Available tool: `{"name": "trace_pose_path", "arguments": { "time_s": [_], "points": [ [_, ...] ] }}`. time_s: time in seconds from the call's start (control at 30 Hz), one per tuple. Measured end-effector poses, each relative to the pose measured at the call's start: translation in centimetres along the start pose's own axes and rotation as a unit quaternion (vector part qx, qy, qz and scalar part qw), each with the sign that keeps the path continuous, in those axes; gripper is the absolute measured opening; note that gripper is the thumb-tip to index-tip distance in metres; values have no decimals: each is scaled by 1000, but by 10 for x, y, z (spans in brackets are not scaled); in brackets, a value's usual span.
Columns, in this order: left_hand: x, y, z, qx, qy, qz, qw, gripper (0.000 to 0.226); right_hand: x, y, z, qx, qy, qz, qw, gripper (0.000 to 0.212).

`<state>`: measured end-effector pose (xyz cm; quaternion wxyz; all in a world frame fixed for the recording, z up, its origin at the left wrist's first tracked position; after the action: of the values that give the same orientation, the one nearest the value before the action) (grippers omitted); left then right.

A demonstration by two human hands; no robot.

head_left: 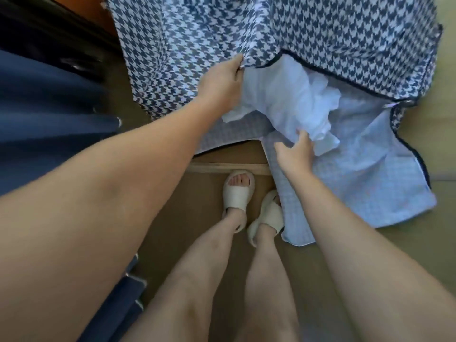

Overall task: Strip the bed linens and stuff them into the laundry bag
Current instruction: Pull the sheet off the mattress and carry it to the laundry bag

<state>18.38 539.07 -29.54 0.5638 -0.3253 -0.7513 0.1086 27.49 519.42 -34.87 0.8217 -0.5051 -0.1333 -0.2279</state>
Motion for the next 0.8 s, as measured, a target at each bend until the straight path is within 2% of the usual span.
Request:
{"name": "trace_pose_path", "arguments": {
  "time_s": [0.1,0.2,0.27,0.43,0.53,0.6,0.67,0.8],
  "points": [
    [-59,-9,-12,-97,170,28,980,53,9,4,-91,-109,-80,-3,991,62],
    [-148,-38,-24,-183,225,121,950,64,2,13,-142,-147,-113,22,982,69],
    [-211,-47,-13,-151,211,175,950,69,-9,26,-159,-123,-126,30,984,71],
    [-302,-42,28,-2,211,193,958,92,-35,63,-168,21,-202,39,979,82],
    [-318,-28,38,2,225,152,962,104,-49,76,-173,75,-237,53,967,91],
    [-324,-14,42,-21,246,153,957,114,-56,79,-178,93,-243,64,963,95],
    [-326,-3,49,-26,274,138,952,108,-61,78,-180,108,-249,72,960,96],
    [-317,16,54,-14,221,17,975,46,-57,76,-173,147,-238,42,959,85]
  ]
}}
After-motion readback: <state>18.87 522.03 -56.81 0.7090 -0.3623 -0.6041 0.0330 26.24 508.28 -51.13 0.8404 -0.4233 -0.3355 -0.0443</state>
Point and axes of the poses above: each hand's wrist, its own y-axis towards the middle knuckle, its own x-axis out of the back of the hand, z = x × y, the point moved 5 cm from there along y, towards the middle knuckle, and after that the axes turned 1 degree about z, right-handed, at the moved point
